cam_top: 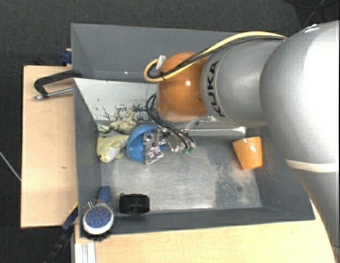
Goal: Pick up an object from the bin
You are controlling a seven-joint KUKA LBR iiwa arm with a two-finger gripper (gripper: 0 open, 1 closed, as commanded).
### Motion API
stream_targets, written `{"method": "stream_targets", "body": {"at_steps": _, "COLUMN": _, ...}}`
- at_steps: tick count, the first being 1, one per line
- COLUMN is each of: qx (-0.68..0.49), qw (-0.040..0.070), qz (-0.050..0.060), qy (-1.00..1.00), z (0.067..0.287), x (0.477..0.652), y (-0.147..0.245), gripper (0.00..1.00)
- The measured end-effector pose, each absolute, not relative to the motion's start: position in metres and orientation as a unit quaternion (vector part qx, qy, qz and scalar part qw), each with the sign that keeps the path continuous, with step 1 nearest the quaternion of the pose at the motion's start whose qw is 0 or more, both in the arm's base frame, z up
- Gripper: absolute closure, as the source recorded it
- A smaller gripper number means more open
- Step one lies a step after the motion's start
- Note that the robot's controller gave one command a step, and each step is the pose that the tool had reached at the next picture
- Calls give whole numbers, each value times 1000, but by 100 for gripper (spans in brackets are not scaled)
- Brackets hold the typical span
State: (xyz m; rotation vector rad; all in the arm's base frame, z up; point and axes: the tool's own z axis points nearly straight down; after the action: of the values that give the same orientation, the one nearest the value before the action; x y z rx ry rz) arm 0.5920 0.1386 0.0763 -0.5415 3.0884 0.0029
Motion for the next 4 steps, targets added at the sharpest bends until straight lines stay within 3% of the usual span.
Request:
{"method": "stream_targets", "body": {"at_steps": 1, "qx": -254, "qw": 7, "qz": 0, "qy": 967, "z": 76, "x": 571, "y": 161, "gripper": 100}}
{"method": "stream_targets", "body": {"at_steps": 2, "qx": -254, "qw": -2, "qz": 0, "qy": 967, "z": 72, "x": 567, "y": 160, "gripper": 0}}
{"method": "stream_targets", "body": {"at_steps": 3, "qx": -130, "qw": 5, "qz": 0, "qy": 992, "z": 129, "x": 581, "y": 112, "gripper": 0}}
{"method": "stream_targets", "body": {"at_steps": 4, "qx": -232, "qw": 8, "qz": 0, "qy": 973, "z": 76, "x": 587, "y": 130, "gripper": 0}}
